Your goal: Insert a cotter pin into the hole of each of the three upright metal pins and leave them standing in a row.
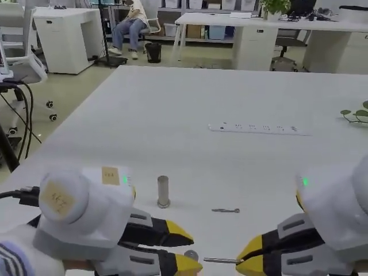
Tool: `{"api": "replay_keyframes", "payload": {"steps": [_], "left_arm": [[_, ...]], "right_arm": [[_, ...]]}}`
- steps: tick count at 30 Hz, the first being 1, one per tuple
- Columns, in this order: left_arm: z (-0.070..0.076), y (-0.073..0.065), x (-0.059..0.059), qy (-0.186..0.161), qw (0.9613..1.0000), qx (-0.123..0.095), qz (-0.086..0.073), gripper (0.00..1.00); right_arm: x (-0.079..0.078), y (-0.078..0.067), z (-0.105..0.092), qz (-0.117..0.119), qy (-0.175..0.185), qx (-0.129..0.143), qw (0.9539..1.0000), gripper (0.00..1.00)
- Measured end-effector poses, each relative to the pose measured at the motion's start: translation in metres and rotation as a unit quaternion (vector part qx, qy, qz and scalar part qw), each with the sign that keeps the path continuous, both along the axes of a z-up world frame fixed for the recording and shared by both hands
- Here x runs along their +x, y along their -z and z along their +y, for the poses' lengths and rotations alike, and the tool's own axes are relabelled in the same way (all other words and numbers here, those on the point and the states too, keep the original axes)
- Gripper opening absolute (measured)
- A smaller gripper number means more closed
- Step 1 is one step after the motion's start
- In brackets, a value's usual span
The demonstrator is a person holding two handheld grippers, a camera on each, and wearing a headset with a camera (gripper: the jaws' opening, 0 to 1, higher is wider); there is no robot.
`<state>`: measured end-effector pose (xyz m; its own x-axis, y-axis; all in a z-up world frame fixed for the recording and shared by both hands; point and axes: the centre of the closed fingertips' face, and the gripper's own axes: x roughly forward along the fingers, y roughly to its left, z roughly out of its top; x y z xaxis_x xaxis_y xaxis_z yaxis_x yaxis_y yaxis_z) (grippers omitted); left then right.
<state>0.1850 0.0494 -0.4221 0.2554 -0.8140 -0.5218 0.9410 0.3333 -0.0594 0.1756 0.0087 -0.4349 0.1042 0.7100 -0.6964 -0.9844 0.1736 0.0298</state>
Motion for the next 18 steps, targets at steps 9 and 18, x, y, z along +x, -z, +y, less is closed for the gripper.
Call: {"api": "replay_keyframes", "payload": {"steps": [9, 18], "left_arm": [[-0.003, 0.005, -0.001, 0.009, 0.9999, 0.011, 0.000, 0.15], [0.001, 0.011, 0.002, 0.004, 0.9997, 0.026, 0.002, 0.10]], "right_arm": [[0.001, 0.003, 0.001, 0.002, 0.001, 0.002, 1.0000, 0.00], [0.002, 0.003, 0.004, 0.001, -0.001, 0.011, 0.9999, 0.00]]}}
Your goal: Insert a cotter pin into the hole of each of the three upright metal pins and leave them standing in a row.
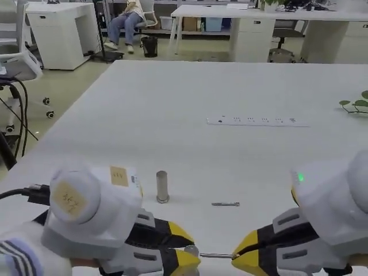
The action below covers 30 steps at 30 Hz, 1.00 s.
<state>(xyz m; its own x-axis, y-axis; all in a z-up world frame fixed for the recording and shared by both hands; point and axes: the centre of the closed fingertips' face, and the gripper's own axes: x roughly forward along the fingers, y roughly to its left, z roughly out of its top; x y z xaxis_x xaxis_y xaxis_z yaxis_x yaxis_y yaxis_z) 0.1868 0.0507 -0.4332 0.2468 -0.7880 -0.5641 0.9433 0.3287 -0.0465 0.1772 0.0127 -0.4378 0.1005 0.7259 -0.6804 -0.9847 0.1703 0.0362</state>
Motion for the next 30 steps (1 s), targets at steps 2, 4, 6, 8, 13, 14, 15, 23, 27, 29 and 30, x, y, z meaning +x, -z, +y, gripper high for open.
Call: {"api": "replay_keyframes", "payload": {"steps": [2, 4, 6, 8, 13, 14, 15, 23, 27, 29, 30], "left_arm": [[0.000, 0.000, 0.000, 0.002, 1.0000, 0.004, 0.000, 0.10], [0.000, 0.000, 0.000, 0.006, 1.0000, 0.008, 0.000, 0.10], [-0.001, 0.000, 0.000, 0.013, 0.9998, 0.013, -0.004, 0.10], [-0.001, 0.000, 0.000, 0.015, 0.9998, 0.014, -0.004, 0.10], [-0.002, 0.000, 0.000, 0.011, 0.9999, 0.011, -0.002, 0.09], [-0.002, 0.000, 0.000, 0.010, 0.9999, 0.011, -0.002, 0.09], [-0.001, 0.000, 0.001, 0.010, 0.9999, 0.012, -0.003, 0.09], [-0.001, -0.001, 0.001, 0.008, 0.9998, 0.017, -0.003, 0.09], [-0.001, -0.001, 0.001, 0.005, 0.9999, 0.014, -0.005, 0.09], [-0.001, -0.001, 0.001, 0.005, 0.9999, 0.014, -0.004, 0.09], [-0.001, -0.001, 0.001, 0.004, 0.9999, 0.014, -0.004, 0.09]], "right_arm": [[0.000, 0.000, 0.001, 0.000, 0.000, 0.002, 1.0000, 0.00], [0.000, 0.000, 0.002, 0.000, -0.001, 0.004, 1.0000, 0.00], [0.000, 0.000, 0.003, 0.000, -0.002, 0.005, 1.0000, 0.00], [0.000, 0.000, 0.004, 0.000, -0.003, 0.006, 1.0000, 0.00], [0.002, -0.001, 0.007, 0.002, -0.001, 0.013, 0.9999, 0.00], [0.003, 0.000, 0.007, 0.000, -0.001, 0.007, 1.0000, 0.00], [0.003, 0.000, 0.007, 0.000, -0.001, 0.008, 1.0000, 0.00], [0.007, 0.001, 0.008, 0.000, 0.003, 0.009, 1.0000, 0.00], [0.006, 0.002, 0.010, -0.003, -0.003, 0.008, 1.0000, 0.00], [0.006, 0.003, 0.012, -0.001, -0.004, 0.008, 1.0000, 0.00], [0.006, 0.003, 0.013, -0.001, -0.005, 0.010, 0.9999, 0.00]]}}
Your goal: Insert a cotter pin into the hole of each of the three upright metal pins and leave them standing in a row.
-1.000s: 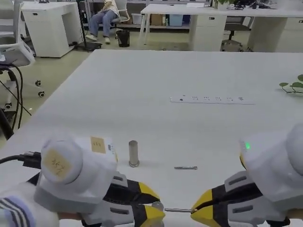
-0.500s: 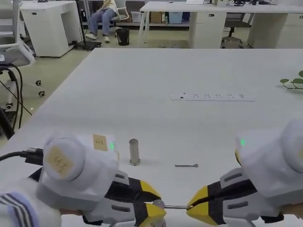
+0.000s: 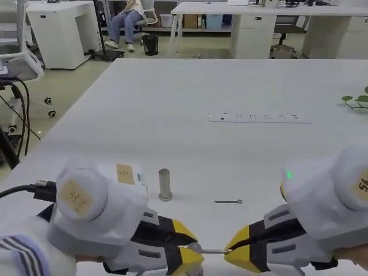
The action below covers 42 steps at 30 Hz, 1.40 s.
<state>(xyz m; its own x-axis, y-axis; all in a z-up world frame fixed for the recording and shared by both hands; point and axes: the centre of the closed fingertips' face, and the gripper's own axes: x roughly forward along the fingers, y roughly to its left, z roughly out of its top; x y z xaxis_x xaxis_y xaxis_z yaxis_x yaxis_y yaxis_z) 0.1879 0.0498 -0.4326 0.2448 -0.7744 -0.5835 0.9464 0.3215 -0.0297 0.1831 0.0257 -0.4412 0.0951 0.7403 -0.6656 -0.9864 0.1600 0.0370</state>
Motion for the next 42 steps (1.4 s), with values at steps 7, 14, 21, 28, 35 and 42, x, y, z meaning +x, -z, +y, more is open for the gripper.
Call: {"api": "replay_keyframes", "payload": {"steps": [7, 14, 21, 28, 35, 42], "left_arm": [[0.000, 0.000, 0.000, -0.005, 1.0000, -0.003, 0.000, 0.09], [-0.001, 0.001, -0.001, -0.008, 0.9999, -0.007, 0.000, 0.09], [-0.002, 0.001, -0.001, -0.006, 0.9999, -0.008, -0.002, 0.09], [-0.002, 0.002, 0.000, -0.007, 0.9998, -0.017, 0.003, 0.09], [-0.002, 0.003, 0.002, -0.024, 0.9990, -0.031, 0.024, 0.10], [-0.003, 0.003, 0.002, -0.038, 0.9977, -0.040, 0.039, 0.10]], "right_arm": [[0.000, 0.001, 0.007, 0.003, -0.005, 0.000, 1.0000, 0.00], [-0.001, 0.003, 0.021, 0.002, -0.012, 0.007, 0.9999, 0.00], [-0.002, 0.005, 0.024, 0.006, -0.015, 0.012, 0.9998, 0.00], [-0.001, 0.006, 0.026, -0.013, -0.028, 0.011, 0.9995, 0.00], [0.000, 0.007, 0.026, -0.009, -0.028, 0.019, 0.9994, 0.00], [0.002, 0.007, 0.027, -0.013, -0.021, 0.027, 0.9993, 0.01]]}}
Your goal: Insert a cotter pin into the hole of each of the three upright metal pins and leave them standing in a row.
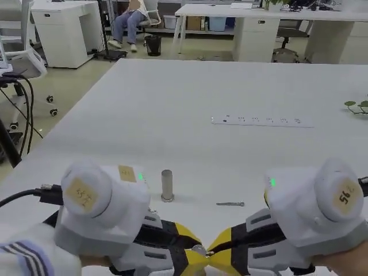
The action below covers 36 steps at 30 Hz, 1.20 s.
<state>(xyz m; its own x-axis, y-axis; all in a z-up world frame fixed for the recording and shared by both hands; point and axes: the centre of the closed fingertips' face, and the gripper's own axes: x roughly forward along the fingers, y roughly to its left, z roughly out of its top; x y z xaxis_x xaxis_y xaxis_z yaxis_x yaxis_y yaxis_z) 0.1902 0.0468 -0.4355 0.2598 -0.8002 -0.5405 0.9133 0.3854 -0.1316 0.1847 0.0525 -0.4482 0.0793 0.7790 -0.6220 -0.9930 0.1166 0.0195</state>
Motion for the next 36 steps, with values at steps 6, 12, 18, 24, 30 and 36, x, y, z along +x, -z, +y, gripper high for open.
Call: {"api": "replay_keyframes", "payload": {"steps": [6, 12, 18, 24, 30, 36], "left_arm": [[0.000, -0.005, -0.002, -0.005, 0.9999, -0.014, -0.009, 0.17], [0.008, -0.006, -0.008, -0.010, 0.9998, -0.015, -0.006, 0.32], [0.020, -0.011, -0.016, -0.031, 0.9987, -0.041, 0.004, 0.43], [0.034, -0.021, -0.024, -0.076, 0.9937, -0.080, 0.018, 0.54], [0.048, -0.018, -0.038, -0.115, 0.9890, -0.087, 0.034, 0.66], [0.056, -0.017, -0.049, -0.143, 0.9839, -0.094, 0.051, 0.81]], "right_arm": [[-0.003, 0.000, 0.001, 0.004, 0.008, 0.012, 0.9999, 0.07], [-0.002, 0.001, -0.002, 0.006, 0.033, 0.027, 0.9991, 0.10], [-0.003, 0.005, -0.002, 0.015, 0.050, 0.043, 0.9977, 0.15], [-0.004, 0.013, 0.001, 0.026, 0.063, 0.048, 0.9965, 0.14], [-0.005, 0.018, 0.010, 0.038, 0.075, 0.062, 0.9945, 0.17], [-0.004, 0.018, 0.015, 0.039, 0.077, 0.070, 0.9938, 0.19]]}}
